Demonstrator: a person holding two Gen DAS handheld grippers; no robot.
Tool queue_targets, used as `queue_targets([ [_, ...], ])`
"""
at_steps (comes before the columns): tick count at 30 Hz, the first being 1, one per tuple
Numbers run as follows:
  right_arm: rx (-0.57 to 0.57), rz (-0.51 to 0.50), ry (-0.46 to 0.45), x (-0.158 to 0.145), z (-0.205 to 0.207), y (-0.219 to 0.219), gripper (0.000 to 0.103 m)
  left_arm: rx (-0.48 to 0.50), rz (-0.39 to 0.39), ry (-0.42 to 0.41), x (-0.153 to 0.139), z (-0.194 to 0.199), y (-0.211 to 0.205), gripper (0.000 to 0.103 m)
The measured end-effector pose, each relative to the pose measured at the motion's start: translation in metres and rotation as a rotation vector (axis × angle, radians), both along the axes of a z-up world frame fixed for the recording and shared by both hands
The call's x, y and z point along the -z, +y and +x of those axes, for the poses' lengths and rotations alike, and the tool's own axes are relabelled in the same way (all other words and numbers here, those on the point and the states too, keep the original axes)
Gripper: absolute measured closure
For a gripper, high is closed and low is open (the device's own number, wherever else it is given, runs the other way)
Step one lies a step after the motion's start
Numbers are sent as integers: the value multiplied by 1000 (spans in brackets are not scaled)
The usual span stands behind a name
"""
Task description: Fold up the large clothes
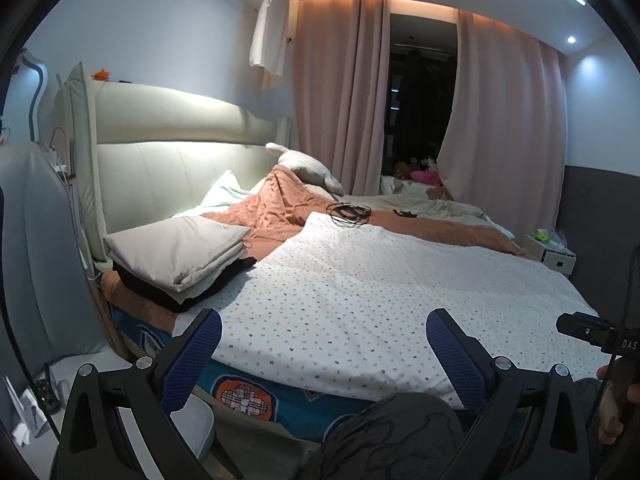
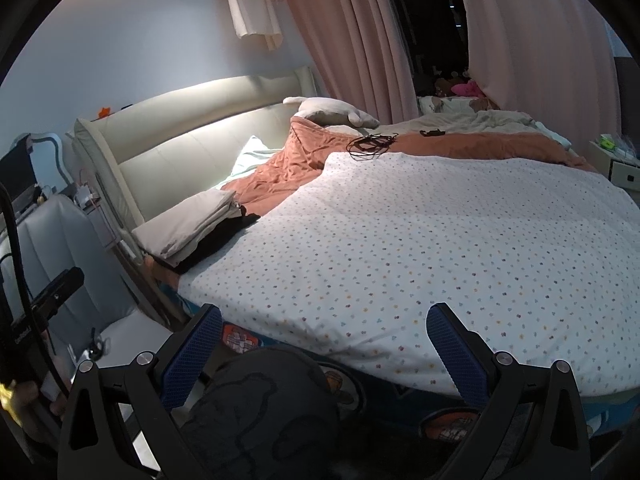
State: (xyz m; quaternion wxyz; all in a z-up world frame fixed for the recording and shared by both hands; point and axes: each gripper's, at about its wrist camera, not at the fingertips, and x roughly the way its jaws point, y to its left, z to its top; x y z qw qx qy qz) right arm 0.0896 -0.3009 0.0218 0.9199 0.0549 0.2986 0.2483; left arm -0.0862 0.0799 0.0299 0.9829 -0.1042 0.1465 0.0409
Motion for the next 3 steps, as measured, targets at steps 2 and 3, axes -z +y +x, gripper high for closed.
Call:
queue_targets([
  [2, -4, 4, -1, -5, 2, 2, 0, -11, -10, -13, -1, 1, 3, 1],
  [3, -4, 5, -5, -7, 3, 2, 0, -15, -17, -14, 0, 3, 3, 1],
])
